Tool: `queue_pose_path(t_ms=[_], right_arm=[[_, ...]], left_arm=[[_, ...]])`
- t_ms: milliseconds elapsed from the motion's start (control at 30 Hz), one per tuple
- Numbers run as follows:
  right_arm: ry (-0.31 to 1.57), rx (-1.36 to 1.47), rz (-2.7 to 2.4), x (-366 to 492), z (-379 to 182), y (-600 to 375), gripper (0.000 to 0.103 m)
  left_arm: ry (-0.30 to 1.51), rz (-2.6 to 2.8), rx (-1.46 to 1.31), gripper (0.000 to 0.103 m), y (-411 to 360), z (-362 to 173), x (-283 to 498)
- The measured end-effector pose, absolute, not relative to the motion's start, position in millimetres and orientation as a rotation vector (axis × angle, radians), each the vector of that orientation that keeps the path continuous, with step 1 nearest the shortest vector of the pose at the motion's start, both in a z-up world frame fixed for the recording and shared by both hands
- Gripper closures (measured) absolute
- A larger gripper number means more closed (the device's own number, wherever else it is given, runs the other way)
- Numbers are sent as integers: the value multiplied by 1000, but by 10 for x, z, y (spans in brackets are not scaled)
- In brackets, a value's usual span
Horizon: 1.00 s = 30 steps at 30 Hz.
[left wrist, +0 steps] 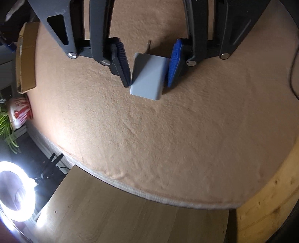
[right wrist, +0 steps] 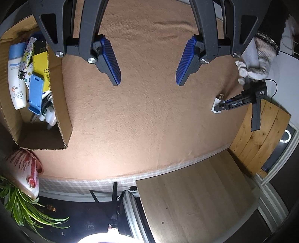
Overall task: Organize objects
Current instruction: 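Move the left tool to the white charger plug and grasp it, then grasp the charger plug with the right tool beside the left tool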
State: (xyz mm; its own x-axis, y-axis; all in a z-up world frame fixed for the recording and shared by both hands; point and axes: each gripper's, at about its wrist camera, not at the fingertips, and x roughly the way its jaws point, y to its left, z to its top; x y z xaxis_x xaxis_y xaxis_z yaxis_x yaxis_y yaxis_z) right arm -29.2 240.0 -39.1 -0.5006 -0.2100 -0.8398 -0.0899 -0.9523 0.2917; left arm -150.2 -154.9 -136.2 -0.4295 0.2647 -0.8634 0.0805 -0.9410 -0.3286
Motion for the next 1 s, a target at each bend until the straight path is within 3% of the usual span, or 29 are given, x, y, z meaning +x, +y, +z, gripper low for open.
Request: queue_pose_path(t_ms=[400,767,1000], right_arm=[[-570,1564,-2555,-307,-561,2561,45],[-683,1651,-2341,-546,-980,2493,46],[-760,1706,-2175,-584,-1209,2353,60]], left_arm=[[-498,2418,-1559,61,-780,-1413,-1116],[-313,2243,-1555,60,363,-1397,-594],[-262,2174,-1558,55,472,-1367,-498]])
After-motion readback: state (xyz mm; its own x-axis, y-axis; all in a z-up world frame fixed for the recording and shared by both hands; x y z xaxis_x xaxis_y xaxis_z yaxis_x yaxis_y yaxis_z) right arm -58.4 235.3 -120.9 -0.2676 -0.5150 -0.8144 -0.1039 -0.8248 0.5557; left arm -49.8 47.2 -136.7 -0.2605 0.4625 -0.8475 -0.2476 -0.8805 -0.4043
